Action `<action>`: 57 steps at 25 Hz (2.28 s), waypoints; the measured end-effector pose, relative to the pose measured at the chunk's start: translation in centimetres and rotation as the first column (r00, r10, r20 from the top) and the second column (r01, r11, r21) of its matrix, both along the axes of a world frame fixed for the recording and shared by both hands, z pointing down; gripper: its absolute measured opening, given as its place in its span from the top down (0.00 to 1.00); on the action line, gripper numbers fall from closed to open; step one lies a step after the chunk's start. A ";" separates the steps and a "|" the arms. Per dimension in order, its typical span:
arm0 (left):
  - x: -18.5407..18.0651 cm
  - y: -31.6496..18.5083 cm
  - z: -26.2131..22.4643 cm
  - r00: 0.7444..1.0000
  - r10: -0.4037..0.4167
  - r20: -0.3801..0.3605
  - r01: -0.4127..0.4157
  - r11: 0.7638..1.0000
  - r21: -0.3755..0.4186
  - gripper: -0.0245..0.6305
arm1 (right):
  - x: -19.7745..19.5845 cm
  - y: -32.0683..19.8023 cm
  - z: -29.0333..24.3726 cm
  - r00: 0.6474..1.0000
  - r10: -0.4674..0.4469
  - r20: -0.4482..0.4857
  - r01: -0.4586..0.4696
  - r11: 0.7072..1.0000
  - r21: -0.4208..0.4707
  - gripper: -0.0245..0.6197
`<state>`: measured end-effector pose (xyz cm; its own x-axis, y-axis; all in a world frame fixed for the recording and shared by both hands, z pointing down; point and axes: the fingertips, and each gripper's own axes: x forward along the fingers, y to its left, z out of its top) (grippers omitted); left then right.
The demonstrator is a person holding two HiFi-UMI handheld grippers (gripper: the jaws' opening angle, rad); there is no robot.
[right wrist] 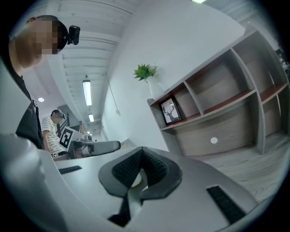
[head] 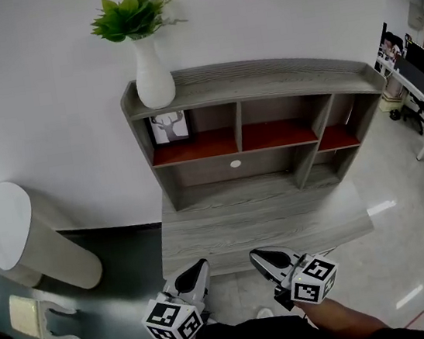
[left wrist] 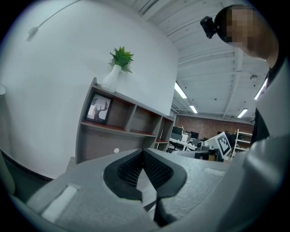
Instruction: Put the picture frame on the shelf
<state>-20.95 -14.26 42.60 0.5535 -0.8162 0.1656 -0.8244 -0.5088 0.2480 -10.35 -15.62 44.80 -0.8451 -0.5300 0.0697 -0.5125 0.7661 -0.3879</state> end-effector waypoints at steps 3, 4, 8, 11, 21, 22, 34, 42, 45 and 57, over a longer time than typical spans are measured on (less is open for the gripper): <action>-1.8 0.0 0.5 1.000 -0.001 -0.013 0.001 1.000 -0.022 0.95 | -1.5 0.0 -0.4 1.000 0.015 0.005 -0.015 1.000 0.005 0.94; -2.2 0.0 0.7 1.000 0.002 -0.013 -0.003 1.000 -0.028 0.95 | -1.8 0.1 -0.4 1.000 0.020 0.005 -0.020 1.000 0.007 0.94; -3.9 -0.3 0.8 1.000 0.011 -0.011 -0.011 1.000 -0.024 0.95 | -3.1 -0.2 -0.2 0.999 0.044 0.002 -0.044 0.999 0.011 0.94; -5.0 -0.6 0.4 1.000 0.019 -0.009 -0.019 1.000 -0.010 0.95 | -4.1 -0.4 0.0 0.998 0.057 0.001 -0.057 0.998 0.008 0.94; -5.9 -1.0 0.7 0.997 0.072 -0.013 -0.073 0.997 -0.024 0.95 | -5.2 -0.5 0.0 0.996 0.090 -0.021 -0.090 0.996 0.017 0.94; -6.0 -1.0 0.7 0.997 0.075 -0.012 -0.075 0.997 -0.025 0.95 | -5.2 -0.4 0.0 0.996 0.091 -0.023 -0.090 0.996 0.018 0.94; -6.2 -1.1 0.4 0.997 0.078 -0.013 -0.078 0.997 -0.012 0.95 | -5.9 -0.5 -0.7 0.997 0.066 -0.031 -0.065 0.997 0.044 0.94; -6.1 -1.2 0.4 0.997 0.075 -0.004 -0.075 0.997 -0.004 0.95 | -5.9 -0.6 -0.6 0.997 0.063 -0.040 -0.061 0.997 0.050 0.94; -6.3 -1.3 0.5 0.998 0.070 0.005 -0.070 0.998 -0.001 0.95 | -5.5 -0.9 -0.7 0.997 0.070 -0.039 -0.068 0.996 0.054 0.94; -6.6 -1.6 0.4 0.998 0.060 -0.002 -0.060 0.998 0.003 0.95 | -5.2 -1.2 -0.7 0.996 0.080 -0.038 -0.078 0.996 0.050 0.94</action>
